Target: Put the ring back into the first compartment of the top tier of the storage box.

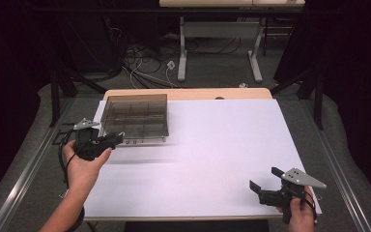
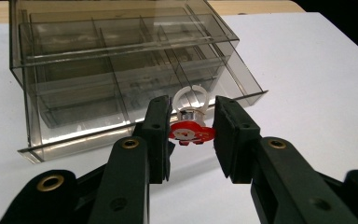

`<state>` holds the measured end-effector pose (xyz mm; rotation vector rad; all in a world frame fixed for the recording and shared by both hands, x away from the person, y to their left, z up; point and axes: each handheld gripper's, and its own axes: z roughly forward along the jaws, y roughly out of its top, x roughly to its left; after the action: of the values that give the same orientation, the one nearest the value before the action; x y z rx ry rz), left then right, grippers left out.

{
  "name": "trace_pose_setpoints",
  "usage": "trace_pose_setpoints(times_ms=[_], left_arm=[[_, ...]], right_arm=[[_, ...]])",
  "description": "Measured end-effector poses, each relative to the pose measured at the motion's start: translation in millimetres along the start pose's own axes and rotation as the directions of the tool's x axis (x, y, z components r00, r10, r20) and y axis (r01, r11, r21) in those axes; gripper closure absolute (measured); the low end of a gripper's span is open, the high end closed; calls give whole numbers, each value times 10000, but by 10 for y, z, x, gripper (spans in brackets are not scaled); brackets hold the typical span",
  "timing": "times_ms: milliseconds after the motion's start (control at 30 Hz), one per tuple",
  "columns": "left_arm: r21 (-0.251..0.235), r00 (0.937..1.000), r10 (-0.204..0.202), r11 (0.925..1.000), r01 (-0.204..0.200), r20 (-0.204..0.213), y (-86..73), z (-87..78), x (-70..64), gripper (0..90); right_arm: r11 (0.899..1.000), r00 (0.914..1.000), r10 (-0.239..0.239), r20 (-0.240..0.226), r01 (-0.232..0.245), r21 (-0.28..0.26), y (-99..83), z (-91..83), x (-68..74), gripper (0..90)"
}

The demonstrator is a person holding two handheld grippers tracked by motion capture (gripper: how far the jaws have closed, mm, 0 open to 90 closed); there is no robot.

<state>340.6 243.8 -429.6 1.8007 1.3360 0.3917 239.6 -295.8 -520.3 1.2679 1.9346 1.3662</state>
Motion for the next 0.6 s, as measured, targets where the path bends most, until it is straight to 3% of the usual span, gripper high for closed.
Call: trace_pose_setpoints(times_ms=[600], left_arm=[[-492, 9989, -341, 9983, 325, -309, 119, 56, 99, 672]], right_arm=[[10000, 10000, 22, -7, -22, 85, -2, 1, 1, 14]])
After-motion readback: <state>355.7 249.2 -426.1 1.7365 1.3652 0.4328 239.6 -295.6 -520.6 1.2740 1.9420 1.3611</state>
